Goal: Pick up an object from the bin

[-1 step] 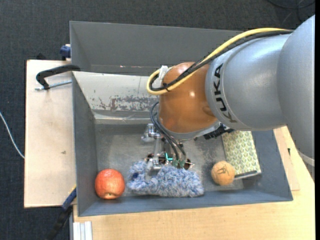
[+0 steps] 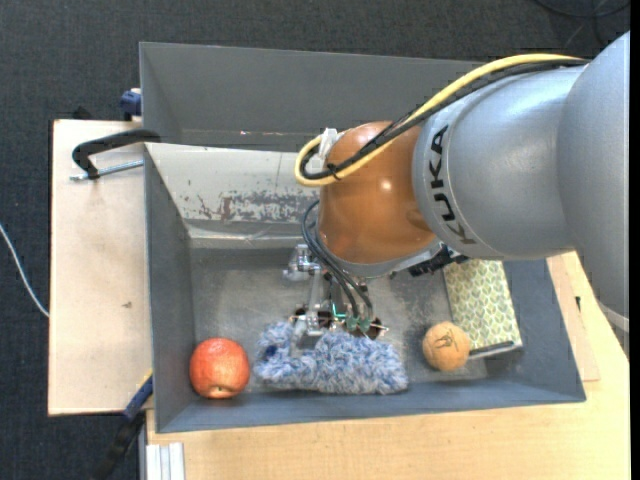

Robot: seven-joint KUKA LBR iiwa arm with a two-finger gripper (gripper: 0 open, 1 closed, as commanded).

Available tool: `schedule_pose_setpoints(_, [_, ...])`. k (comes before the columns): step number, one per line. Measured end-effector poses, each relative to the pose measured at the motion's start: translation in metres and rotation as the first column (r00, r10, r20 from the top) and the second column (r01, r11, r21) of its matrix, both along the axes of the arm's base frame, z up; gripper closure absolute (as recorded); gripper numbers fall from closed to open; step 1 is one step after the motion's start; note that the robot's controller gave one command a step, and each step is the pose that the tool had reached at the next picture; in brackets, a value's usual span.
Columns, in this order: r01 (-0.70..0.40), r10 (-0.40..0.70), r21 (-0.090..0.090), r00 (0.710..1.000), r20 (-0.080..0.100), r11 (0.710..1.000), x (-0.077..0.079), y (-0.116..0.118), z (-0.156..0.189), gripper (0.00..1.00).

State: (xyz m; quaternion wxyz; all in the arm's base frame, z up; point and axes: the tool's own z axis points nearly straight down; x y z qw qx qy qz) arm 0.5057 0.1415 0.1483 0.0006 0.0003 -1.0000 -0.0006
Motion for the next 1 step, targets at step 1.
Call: schedule_pose_setpoints(1, [-0.3,0.3,0.003,0.954,-0.002,0.954,-0.0049,-0.0087,-0.0682,1.0])
